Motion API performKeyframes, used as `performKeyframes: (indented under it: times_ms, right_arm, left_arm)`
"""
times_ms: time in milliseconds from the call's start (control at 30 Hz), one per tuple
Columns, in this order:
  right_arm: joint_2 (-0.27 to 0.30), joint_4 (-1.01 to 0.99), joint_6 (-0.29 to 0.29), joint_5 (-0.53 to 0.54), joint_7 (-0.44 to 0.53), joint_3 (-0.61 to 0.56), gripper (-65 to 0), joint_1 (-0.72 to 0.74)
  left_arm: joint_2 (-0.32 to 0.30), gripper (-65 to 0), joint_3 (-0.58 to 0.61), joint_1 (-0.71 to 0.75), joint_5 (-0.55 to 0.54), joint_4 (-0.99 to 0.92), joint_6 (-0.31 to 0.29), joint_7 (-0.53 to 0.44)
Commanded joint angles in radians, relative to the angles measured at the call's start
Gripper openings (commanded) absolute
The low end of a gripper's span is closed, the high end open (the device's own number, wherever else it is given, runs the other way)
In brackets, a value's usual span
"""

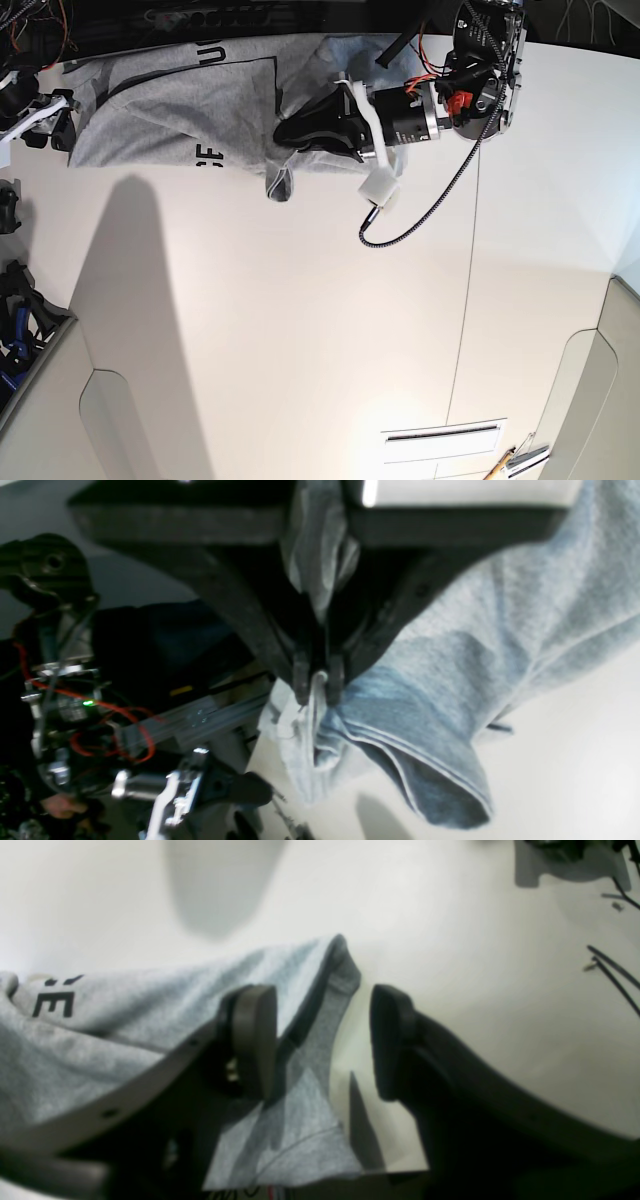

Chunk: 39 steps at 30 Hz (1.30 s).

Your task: Fold the T-shirt properly

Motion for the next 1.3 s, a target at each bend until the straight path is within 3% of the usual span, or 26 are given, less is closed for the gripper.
performKeyframes:
  times_ms: [0,67,133,200,467,700,867,967,1067,1267]
  right_arm:
    - [0.014,0.015,-0.003,0.016,0.016,0.007,-34.9,0.000]
    - [0.014,0.015,-0.003,0.016,0.016,0.007,-34.9,0.000]
    - [0.014,0.015,-0.003,0.016,0.016,0.007,-34.9,0.000]
    - [0.014,0.015,-0.003,0.016,0.016,0.007,-34.9,0.000]
    - [0.014,0.015,-0.003,0.016,0.016,0.007,-34.9,0.000]
    - [0.020,0.015,-0.003,-0.011,0.016,0.007,-34.8,0.000]
    - [0.071,-0.002,-0.003,-0.039,0.016,0.007,-34.7,0.000]
    - [0.115,-0.062,-0.003,0.023,0.016,0.007,-27.8,0.000]
    - [0.143,-0.158,-0.003,0.134,0.012,0.007,-27.2,0.001]
    - [0.147,-0.351,0.029,0.370,-0.084,0.006,-27.2,0.020]
  left_arm:
    - [0.000,-65.0,0.003,-0.008,-0.032,0.018,-0.009,-0.018]
    - [0.000,-61.3,0.018,-0.007,-0.033,0.018,-0.009,-0.017]
    - [0.000,-47.5,0.048,-0.007,-0.033,0.018,-0.009,-0.017]
    - [0.000,-41.8,0.092,-0.007,-0.033,0.018,-0.009,-0.017]
    - [0.003,-41.9,0.256,-0.009,0.013,0.018,-0.009,-0.034]
    - [0.003,-41.9,0.199,-0.019,0.022,0.021,-0.009,-0.040]
    - [-0.006,-41.9,0.126,-0.019,0.022,0.021,-0.009,-0.037]
    - [-0.006,-41.9,0.104,-0.020,0.022,0.021,-0.009,-0.036]
    - [-0.005,-41.9,0.103,-0.019,0.022,0.021,-0.009,-0.036]
    - [-0.005,-41.9,0.103,-0.025,0.023,0.021,-0.009,-0.036]
